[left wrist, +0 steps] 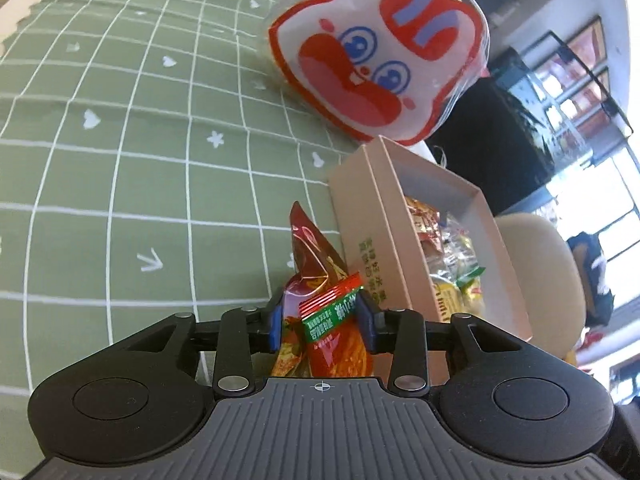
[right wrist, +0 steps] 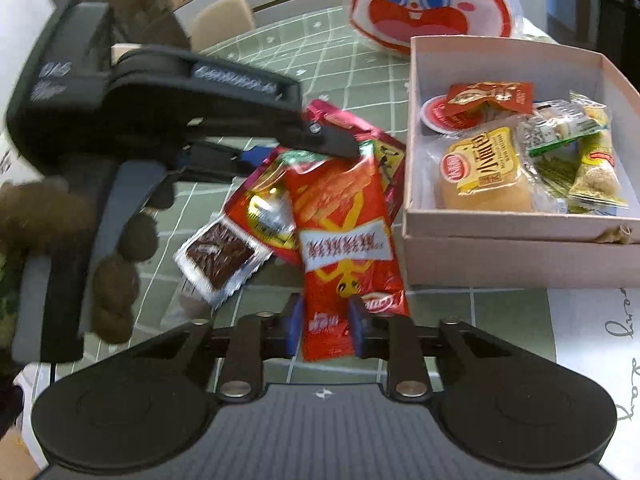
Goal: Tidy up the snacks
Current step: 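Lift the spicy strip pack with the right gripper while the left carries its red pack toward the box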
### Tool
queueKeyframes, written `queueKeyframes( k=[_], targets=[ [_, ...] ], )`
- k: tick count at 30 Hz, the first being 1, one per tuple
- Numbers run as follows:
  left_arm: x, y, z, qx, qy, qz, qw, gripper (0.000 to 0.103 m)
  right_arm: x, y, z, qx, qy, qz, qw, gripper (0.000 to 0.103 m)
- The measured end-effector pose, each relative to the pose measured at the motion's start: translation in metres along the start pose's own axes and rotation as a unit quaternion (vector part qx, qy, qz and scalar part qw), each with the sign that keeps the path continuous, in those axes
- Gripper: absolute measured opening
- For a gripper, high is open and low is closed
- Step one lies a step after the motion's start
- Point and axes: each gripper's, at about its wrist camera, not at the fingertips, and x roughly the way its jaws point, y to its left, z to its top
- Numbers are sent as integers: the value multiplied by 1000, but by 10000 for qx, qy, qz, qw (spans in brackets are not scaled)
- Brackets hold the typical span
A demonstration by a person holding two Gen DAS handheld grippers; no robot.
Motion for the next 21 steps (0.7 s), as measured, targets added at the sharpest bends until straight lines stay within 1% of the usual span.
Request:
queueKeyframes(
  k=[1, 4, 7, 10, 12, 13, 14, 16, 18, 19, 21],
  targets=[
    [-5, -3, -3, -22, -5, -62, 10000, 36, -1, 0, -2, -15, 92, 80, 9999, 14],
    [-26, -10, -23, -17, -42, -132, 9999, 30, -8, 3, -9, -161, 278, 314, 9990, 13],
    [-45, -12, -51, -257, -84, -223, 9994, 28, -24, 5, -21, -421, 467, 637, 9960, 13],
    [-66, -16, -81, -350, -252, -133, 9990, 25, -49, 4, -33, -757, 430, 846, 9926, 14],
    [-76, -17, -100, -435, -370, 6, 9984, 25, -65, -3, -38, -858, 267, 830, 9925, 29],
    [-81, -16, -111, -562, -424, 38, 9975, 25, -69, -7, -40, -906, 211, 763, 9927, 53],
    [-85, -15, -119, -690, -459, 20, 9966, 25, -71, -11, -41, -937, 159, 687, 9931, 71],
    [-91, -16, -133, -895, -504, -28, 9947, 25, -68, -15, -43, -871, 207, 699, 9935, 72],
    [-96, -21, -147, -978, -525, -55, 9938, 25, -61, -14, -45, -882, 399, 954, 9907, 72],
    [-98, -23, -152, -991, -522, -52, 9937, 25, -57, -10, -47, -997, 507, 1082, 9878, 72],
    [-102, -28, -160, -977, -556, 68, 9936, 25, -49, -3, -55, -1252, 623, 1060, 9845, 72]
  ],
)
